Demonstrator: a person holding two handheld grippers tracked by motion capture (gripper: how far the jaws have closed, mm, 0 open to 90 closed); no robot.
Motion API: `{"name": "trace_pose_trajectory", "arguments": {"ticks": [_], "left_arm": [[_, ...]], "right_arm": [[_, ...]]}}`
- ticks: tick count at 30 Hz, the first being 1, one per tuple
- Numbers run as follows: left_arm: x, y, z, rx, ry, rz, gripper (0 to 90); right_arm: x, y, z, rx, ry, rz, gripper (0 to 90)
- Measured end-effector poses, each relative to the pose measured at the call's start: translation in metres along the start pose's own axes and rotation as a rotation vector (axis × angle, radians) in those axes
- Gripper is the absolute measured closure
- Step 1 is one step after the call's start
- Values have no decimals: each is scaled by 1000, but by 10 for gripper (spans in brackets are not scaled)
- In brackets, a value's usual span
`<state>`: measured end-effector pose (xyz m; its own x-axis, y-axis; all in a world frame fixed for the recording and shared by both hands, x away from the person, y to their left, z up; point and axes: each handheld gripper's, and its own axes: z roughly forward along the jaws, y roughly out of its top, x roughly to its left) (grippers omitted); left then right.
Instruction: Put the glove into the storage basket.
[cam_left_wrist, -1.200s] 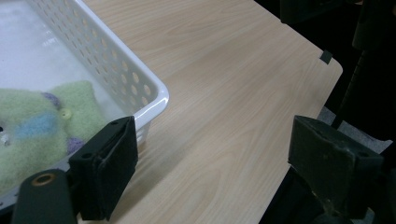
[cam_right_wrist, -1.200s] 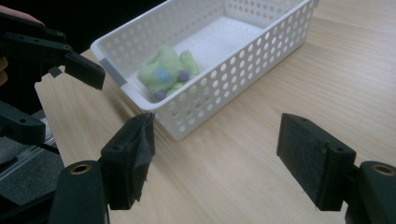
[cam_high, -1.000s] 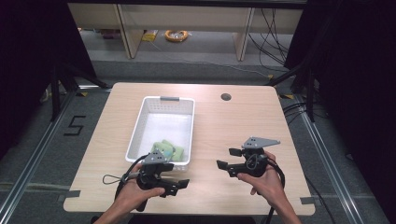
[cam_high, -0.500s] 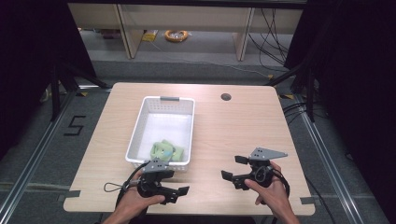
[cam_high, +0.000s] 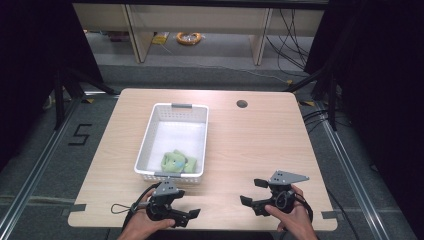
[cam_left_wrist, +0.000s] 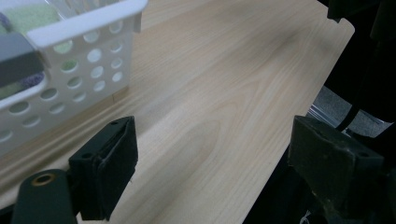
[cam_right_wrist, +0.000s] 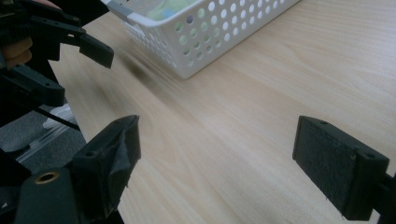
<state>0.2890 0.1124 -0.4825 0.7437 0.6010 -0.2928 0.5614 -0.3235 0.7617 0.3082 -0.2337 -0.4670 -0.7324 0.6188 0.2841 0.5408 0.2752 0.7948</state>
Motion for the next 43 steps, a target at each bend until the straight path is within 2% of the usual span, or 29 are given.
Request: {"name": "trace_pose_trajectory", "arguments": {"ticks": [1,3,4,6,7,8,9,12,13,15,16,18,19,21,22,24,25,26,27,28,30,31,32,34,38,41,43], "left_arm": [[-1,-2,0,5,16,-5,151],[-1,-5,1,11,16,15,151],[0,-8,2,10,12,0,151],[0,-10,2,20,12,4,151],[0,-11,3,20,20,-6,151],[0,-13,3,15,28,7,151],[1,-14,2,18,35,27,151],[1,-17,3,13,29,12,151],[1,-18,3,22,24,22,151],[0,-21,3,32,26,17,151],[0,-23,4,47,44,38,151],[-2,-25,4,37,38,31,151],[-1,-25,4,55,44,56,151],[-4,-28,6,43,29,15,151],[-5,-29,6,45,29,34,151],[-6,-30,6,48,29,22,151],[-4,-29,6,58,37,61,151],[-6,-30,6,49,33,48,151],[-6,-30,6,45,33,46,151],[-5,-30,5,60,42,50,151],[-4,-30,5,64,39,45,151],[-3,-30,7,47,40,47,151],[-3,-30,7,57,53,48,151],[-4,-30,7,46,37,43,151],[-4,-29,6,58,37,56,151],[-3,-30,7,46,41,48,151],[-3,-29,6,58,47,53,151]], "right_arm": [[1,-1,-2,22,-14,3,163],[-3,-4,-1,8,5,-38,164],[-1,-7,-1,10,-14,-14,163],[0,-9,-2,9,-7,-13,164],[-3,-10,-2,8,3,-47,164],[0,-14,-3,29,-21,-29,164],[1,-16,-2,26,-8,-13,164],[1,-19,-3,47,-8,-21,164],[0,-21,-2,32,-16,-40,164],[1,-24,-3,43,-15,-34,164],[1,-27,-3,44,-19,-53,164],[3,-29,-4,52,-23,-38,164],[3,-31,-4,60,-19,-23,164],[3,-34,-6,77,-26,-40,163],[5,-37,-7,88,-45,-44,164],[5,-39,-7,87,-53,-58,163],[4,-40,-7,84,-61,-85,163],[5,-42,-6,100,-46,-84,163],[5,-42,-7,108,-60,-93,163],[7,-43,-7,106,-60,-78,163],[5,-43,-6,110,-60,-90,163],[5,-43,-6,110,-60,-90,163],[5,-43,-6,112,-57,-89,163],[5,-43,-5,113,-46,-102,163],[4,-43,-5,111,-47,-101,163],[5,-43,-6,113,-60,-91,162],[3,-43,-5,107,-42,-95,163]]}}
